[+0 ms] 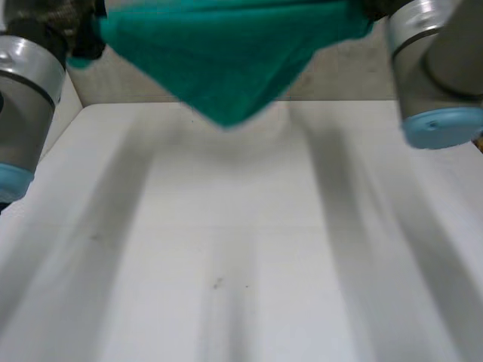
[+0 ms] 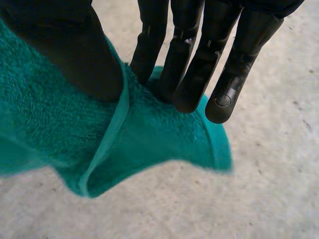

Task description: Fold the towel.

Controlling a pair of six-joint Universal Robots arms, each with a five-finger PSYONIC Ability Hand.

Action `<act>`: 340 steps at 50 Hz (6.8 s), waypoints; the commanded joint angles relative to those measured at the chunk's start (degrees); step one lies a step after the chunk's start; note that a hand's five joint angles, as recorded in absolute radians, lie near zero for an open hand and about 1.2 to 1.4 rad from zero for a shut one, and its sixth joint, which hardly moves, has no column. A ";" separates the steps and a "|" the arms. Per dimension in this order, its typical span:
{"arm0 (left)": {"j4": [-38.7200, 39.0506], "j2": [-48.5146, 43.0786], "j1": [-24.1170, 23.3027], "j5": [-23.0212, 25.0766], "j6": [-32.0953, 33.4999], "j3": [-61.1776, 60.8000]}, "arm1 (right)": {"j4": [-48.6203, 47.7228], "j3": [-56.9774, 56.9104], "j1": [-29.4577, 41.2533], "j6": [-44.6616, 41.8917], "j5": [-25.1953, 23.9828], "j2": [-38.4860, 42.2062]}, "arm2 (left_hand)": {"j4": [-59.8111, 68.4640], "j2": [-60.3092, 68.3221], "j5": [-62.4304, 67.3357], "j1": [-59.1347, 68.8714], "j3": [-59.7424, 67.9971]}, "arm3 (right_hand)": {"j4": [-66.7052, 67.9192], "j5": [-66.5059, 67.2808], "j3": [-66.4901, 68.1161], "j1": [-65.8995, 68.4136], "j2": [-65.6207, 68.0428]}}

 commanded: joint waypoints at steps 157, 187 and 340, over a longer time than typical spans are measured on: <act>10.78 -6.98 -5.59 -4.23 8.72 -26.86 | 16.74 30.90 -6.12 -0.89 -12.11 5.56 | 11.83 11.72 15.46 14.48 11.99 | 11.91 15.48 12.44 24.24 12.52; 9.20 -1.44 2.50 0.95 6.35 -30.29 | 18.49 39.06 -20.63 4.48 -15.18 -4.70 | 11.83 11.72 15.46 14.48 11.99 | -31.09 -27.52 -30.56 -18.75 -30.48; -13.23 2.87 13.31 6.58 22.69 -35.57 | 38.81 47.51 -13.87 -24.87 -6.83 -12.64 | 11.83 11.72 15.46 14.48 11.99 | 11.91 15.48 12.44 24.24 12.52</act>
